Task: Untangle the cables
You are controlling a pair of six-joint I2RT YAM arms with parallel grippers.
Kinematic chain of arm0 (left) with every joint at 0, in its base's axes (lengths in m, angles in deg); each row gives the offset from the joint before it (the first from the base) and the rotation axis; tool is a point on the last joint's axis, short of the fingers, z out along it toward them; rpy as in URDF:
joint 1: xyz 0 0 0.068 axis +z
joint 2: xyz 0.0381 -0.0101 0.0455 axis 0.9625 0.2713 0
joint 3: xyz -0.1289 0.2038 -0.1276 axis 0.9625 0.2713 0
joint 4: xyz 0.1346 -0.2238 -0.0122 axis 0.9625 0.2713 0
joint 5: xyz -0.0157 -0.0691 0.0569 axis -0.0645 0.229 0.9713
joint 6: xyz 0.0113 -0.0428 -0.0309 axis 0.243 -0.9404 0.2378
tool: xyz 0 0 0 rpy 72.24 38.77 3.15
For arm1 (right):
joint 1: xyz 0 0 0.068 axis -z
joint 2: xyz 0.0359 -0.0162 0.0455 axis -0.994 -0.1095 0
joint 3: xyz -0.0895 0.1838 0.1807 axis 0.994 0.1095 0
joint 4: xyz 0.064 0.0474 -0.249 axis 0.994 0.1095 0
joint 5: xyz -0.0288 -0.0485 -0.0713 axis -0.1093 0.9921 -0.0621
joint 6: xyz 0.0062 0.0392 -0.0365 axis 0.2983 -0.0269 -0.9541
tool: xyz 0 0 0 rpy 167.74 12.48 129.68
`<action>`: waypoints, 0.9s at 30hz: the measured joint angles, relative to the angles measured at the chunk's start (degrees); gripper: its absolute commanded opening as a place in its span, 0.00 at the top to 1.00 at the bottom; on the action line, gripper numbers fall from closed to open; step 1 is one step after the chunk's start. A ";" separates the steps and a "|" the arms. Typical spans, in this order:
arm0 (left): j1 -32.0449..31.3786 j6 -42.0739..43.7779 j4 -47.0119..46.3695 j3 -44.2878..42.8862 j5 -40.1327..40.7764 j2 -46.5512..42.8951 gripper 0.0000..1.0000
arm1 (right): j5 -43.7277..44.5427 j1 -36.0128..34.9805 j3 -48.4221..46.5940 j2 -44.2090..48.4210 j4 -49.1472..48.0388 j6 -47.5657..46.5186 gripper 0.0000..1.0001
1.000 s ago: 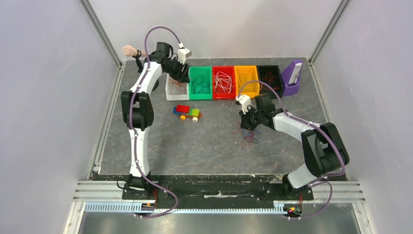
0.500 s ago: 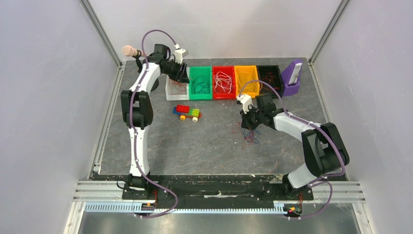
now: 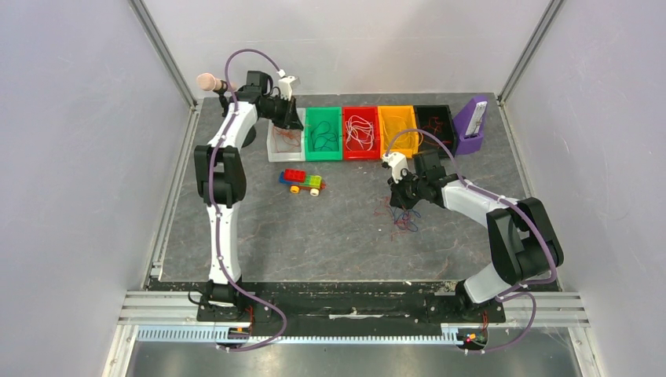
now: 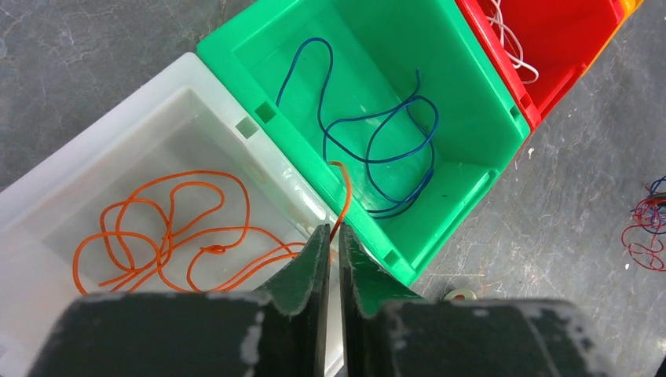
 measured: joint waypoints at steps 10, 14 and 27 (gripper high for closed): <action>1.36 -2.99 -4.15 2.51 -0.98 -0.66 0.98 | -0.20 0.00 -0.57 -0.04 0.04 0.00 1.00; 2.47 -3.65 -6.49 5.97 1.68 -2.45 0.98 | -0.22 0.00 -0.57 -0.07 0.04 0.00 1.00; 4.61 -5.95 -10.40 10.43 8.55 -3.63 0.93 | -0.24 0.07 -0.57 -0.13 0.04 -0.07 1.00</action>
